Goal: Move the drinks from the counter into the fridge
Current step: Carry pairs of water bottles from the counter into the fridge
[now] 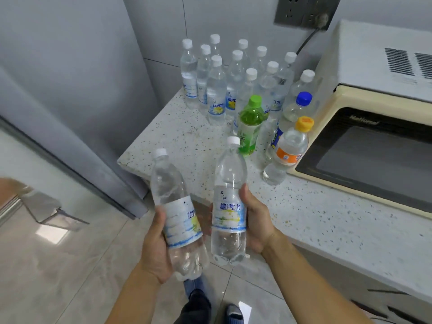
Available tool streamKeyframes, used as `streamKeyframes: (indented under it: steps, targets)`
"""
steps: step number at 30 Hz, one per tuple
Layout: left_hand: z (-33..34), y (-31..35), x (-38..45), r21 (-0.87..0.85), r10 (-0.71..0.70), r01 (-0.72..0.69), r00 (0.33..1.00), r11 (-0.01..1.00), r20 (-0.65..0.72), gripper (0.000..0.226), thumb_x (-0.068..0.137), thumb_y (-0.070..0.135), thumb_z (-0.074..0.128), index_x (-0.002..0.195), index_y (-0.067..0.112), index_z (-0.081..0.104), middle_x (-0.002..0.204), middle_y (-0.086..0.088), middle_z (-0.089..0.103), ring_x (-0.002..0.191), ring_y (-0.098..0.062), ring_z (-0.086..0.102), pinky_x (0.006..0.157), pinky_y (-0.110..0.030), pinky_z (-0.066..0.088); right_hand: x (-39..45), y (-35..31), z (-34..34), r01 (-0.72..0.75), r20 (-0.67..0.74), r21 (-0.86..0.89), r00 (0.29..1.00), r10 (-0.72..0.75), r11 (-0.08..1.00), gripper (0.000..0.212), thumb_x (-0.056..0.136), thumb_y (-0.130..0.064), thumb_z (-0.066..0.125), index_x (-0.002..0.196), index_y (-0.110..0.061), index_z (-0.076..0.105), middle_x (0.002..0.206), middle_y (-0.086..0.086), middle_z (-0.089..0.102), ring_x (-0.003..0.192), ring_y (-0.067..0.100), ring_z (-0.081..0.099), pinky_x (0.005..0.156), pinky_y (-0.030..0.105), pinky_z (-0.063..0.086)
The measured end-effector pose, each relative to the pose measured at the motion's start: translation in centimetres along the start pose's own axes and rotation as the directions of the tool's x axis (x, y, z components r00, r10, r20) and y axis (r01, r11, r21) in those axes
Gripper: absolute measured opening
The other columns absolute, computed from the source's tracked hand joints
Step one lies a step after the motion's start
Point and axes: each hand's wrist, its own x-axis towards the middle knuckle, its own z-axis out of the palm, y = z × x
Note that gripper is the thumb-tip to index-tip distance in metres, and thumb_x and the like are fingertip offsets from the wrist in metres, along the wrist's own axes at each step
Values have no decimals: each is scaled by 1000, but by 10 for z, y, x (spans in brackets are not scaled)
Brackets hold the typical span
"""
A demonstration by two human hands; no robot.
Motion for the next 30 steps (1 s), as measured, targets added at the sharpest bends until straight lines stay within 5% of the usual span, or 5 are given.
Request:
streamKeyframes:
  steps: [4,12,19,24,30]
  targets:
    - [-33,-19,-43,-20,2,-4,995,1000,-96,66,77,62,44,92,9,81,94,-23,74,76,-36,73,63,-45,61,-10,34,13,-94,17,-112,995,96,989,91,40,-78,82,100,-11,79,103,17,74,95,33,70,103,54,47]
    - [-111,-15,-124,-115,41,-84,942,990,-334,59,72,56,53,88,7,81,91,-19,75,74,-31,74,62,-40,61,-16,110,75,-268,57,-320,952,300,909,77,72,-67,54,114,-3,69,99,17,74,88,31,72,93,49,54]
    - [-198,2,-190,-162,47,-164,829,973,-558,53,71,53,60,81,5,81,84,-16,75,69,-27,74,62,-36,62,-5,195,155,-262,124,-500,922,368,825,77,68,-65,70,119,-7,66,102,19,75,89,31,75,70,35,60]
    - [-271,21,-235,-42,116,-201,709,979,-696,62,73,55,71,110,4,72,96,-17,76,86,-32,74,85,-43,55,8,257,221,-217,153,-619,910,386,755,73,76,-61,64,125,-6,62,107,17,75,97,33,73,73,36,60]
    - [-354,44,-273,8,185,-275,624,962,-760,67,74,58,67,120,9,66,100,-13,76,89,-30,74,65,-33,60,22,319,301,-194,181,-715,877,446,672,91,61,-75,69,124,-9,63,106,16,75,96,31,73,73,35,59]
